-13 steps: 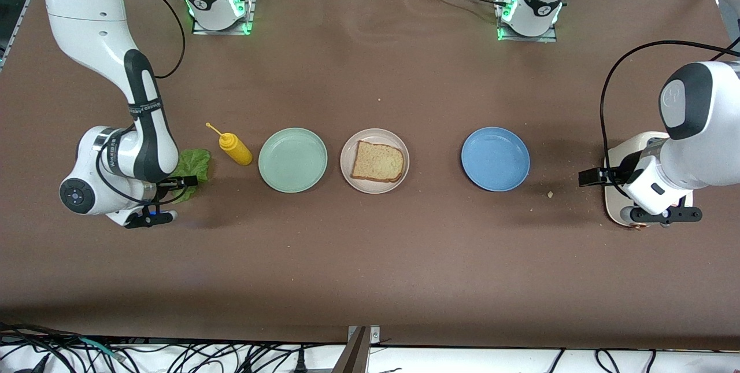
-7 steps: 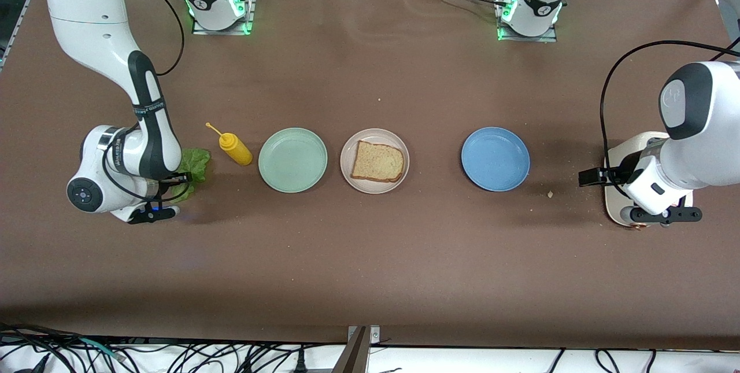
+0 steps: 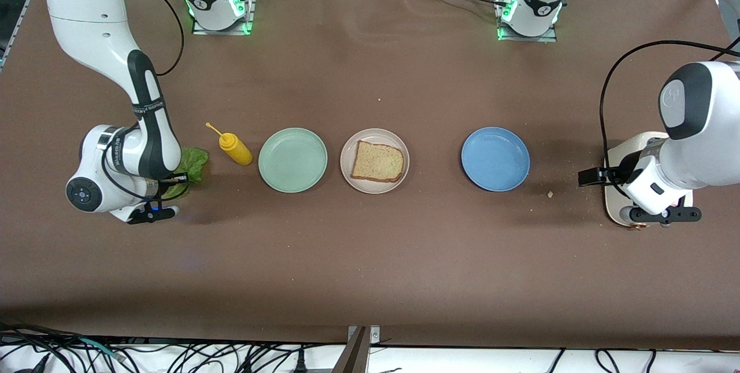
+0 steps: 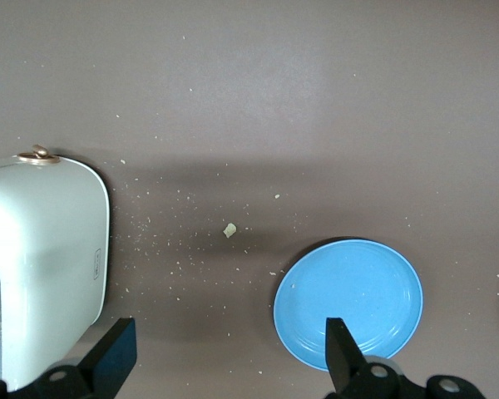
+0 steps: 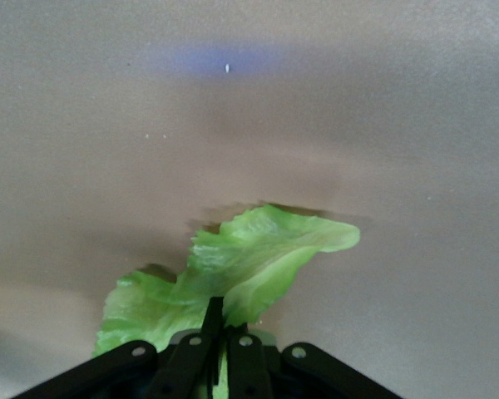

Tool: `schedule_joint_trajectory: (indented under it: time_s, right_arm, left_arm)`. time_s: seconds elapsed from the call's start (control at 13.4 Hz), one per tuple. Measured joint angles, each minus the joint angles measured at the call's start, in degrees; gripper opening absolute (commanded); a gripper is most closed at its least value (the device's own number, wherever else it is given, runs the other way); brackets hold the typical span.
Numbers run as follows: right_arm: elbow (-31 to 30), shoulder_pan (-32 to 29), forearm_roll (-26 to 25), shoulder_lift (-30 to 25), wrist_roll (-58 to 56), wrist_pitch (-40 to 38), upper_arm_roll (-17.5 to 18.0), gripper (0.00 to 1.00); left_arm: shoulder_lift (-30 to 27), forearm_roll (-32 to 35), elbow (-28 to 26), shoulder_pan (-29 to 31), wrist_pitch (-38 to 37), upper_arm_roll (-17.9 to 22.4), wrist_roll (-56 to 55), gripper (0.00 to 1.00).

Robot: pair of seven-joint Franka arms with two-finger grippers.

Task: Make sandwich in beige plate with both arms
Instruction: 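Close the right gripper on the lettuce leaf and lift it, then carry the lettuce leaf toward the plates with the right gripper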

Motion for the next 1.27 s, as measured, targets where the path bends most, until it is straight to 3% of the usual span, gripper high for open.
schedule_joint_trajectory:
  time_s: [0.45,0.9,1.27]
  right_arm:
    - [2.76,0.11,-0.16,-0.56,0.0,-1.31,0.0,0.0]
    - [10.74,0.31,-1.76,-3.7,-0.11,-12.48,-0.18,0.0]
    - [17.46,0.54,-1.78,-11.72,-0.09,-26.9,-0.16,0.0]
  left_arm:
    - [0.0,0.0,0.0,-0.01,0.0,-0.15,0.0,1.0]
    - [0.0,0.0,0.0,-0.01,-0.03,-0.16,0.0,1.0]
    - [0.0,0.0,0.0,-0.01,-0.05,-0.15,0.0,1.0]
